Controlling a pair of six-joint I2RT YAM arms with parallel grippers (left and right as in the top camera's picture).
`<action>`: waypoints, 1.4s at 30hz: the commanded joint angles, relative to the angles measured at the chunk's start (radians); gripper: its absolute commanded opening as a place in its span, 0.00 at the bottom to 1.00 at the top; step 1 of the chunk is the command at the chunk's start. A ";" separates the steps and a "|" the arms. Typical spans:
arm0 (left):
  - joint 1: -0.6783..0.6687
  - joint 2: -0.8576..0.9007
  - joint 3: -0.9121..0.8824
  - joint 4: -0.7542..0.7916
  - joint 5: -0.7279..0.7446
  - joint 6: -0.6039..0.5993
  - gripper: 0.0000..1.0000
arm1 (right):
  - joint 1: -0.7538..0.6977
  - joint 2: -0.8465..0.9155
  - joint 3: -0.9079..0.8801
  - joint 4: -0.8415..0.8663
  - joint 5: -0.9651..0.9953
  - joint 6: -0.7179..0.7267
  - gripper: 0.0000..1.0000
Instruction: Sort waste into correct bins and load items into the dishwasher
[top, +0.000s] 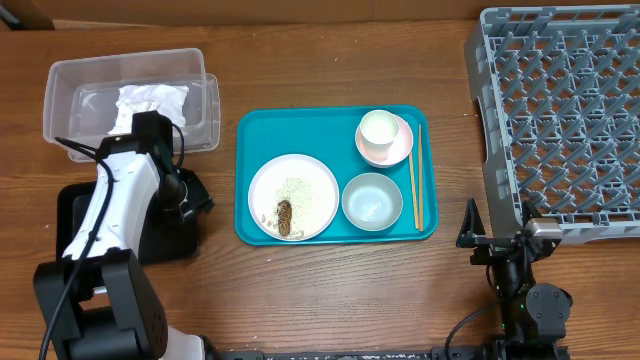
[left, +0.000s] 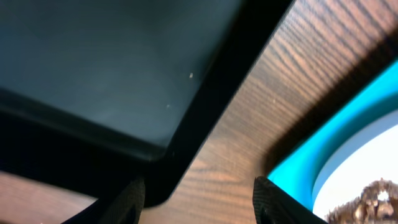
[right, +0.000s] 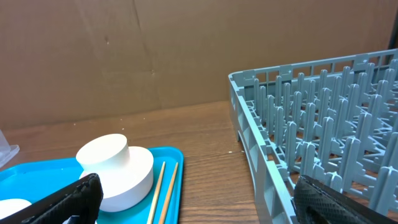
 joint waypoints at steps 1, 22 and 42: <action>-0.009 -0.028 -0.037 0.024 -0.025 -0.054 0.57 | -0.002 -0.008 -0.010 0.005 0.010 -0.004 1.00; -0.011 -0.028 -0.207 0.278 -0.100 -0.106 0.41 | -0.002 -0.008 -0.010 0.005 0.010 -0.003 1.00; -0.015 -0.028 -0.199 0.277 -0.024 -0.060 0.04 | -0.002 -0.008 -0.010 0.005 0.010 -0.004 1.00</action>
